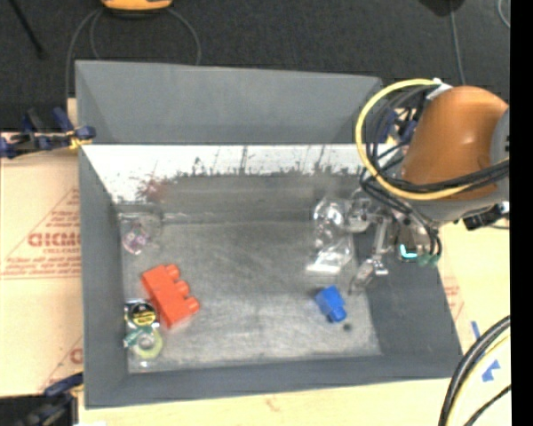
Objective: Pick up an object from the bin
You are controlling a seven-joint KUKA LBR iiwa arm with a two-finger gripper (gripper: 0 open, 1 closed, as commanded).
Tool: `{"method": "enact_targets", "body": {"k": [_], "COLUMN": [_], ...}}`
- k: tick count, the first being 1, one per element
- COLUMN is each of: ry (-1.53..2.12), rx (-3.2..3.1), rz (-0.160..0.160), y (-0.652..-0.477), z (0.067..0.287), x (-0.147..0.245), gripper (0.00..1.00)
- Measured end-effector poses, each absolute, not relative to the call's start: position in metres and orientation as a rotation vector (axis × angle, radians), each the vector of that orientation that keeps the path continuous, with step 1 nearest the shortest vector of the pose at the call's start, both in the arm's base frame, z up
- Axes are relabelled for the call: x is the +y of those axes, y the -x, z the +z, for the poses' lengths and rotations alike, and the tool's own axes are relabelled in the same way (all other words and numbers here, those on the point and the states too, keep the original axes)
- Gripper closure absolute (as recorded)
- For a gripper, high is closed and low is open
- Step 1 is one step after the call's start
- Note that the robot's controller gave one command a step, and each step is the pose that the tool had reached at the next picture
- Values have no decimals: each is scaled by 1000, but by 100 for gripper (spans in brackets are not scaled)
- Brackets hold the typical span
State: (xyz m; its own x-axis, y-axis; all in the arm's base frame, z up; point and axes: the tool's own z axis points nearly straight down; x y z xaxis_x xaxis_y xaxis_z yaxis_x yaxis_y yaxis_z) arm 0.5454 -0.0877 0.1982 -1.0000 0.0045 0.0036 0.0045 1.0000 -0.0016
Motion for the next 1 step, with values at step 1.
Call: {"method": "enact_targets", "body": {"k": [1], "ry": [-565], "rx": [-3097], "rz": [4], "y": [-541], "z": [77], "x": [-61], "gripper": [0]}}
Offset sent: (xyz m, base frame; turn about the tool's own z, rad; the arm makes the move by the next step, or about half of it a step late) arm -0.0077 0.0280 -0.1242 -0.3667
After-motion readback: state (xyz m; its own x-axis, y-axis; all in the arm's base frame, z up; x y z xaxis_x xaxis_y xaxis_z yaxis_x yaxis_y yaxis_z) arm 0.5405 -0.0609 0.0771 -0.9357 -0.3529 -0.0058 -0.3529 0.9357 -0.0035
